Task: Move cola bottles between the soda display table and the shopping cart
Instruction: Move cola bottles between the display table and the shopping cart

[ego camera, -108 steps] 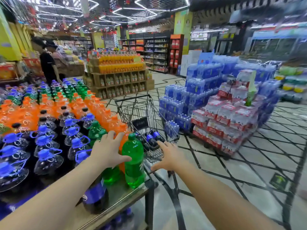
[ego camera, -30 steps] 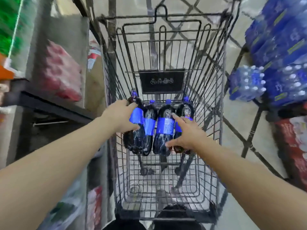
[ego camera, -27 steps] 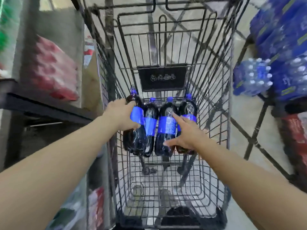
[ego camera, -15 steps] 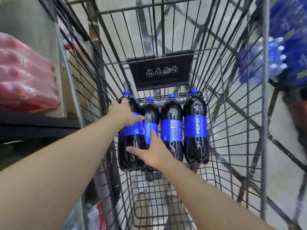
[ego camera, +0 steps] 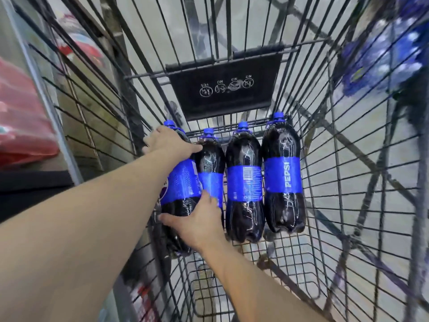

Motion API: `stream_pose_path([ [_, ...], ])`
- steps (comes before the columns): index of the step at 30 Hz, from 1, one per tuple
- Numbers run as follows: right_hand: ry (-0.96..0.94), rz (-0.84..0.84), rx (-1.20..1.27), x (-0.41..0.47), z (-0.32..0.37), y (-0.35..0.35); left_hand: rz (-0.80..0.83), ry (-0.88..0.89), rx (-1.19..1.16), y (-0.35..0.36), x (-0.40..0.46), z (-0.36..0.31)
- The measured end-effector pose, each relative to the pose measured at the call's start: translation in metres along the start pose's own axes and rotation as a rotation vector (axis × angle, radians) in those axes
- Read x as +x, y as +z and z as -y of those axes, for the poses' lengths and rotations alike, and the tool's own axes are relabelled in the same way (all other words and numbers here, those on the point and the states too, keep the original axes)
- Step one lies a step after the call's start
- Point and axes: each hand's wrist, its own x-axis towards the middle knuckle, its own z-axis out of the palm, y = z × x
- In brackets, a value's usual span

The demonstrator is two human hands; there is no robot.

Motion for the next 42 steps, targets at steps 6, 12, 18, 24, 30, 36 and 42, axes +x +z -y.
stream_pose_path([
  [6, -0.069, -0.051, -0.183, -0.013, -0.017, -0.037, -0.069, -0.003, -0.135, 0.006, -0.017, 0.003],
  [12, -0.145, -0.026, -0.301, -0.015, -0.036, -0.069, -0.005, -0.127, -0.441, 0.017, -0.020, 0.000],
  [18, -0.116, 0.057, -0.308, -0.010, -0.039, -0.073, 0.009, -0.115, -0.530, 0.016, -0.029, 0.002],
  [24, -0.140, 0.031, -0.267, -0.018, -0.046, -0.070, -0.048, -0.076, -0.526, 0.012, -0.044, 0.001],
  [30, -0.230, -0.071, -0.386, -0.050, -0.061, -0.099, -0.112, -0.041, -0.600, -0.001, -0.095, -0.010],
  [36, -0.376, -0.154, -0.504, -0.096, -0.069, -0.137, -0.252, 0.009, -0.716, -0.019, -0.158, -0.011],
  [42, -0.524, -0.263, -0.527, -0.157, -0.081, -0.161, -0.342, 0.076, -0.883, -0.033, -0.233, 0.003],
])
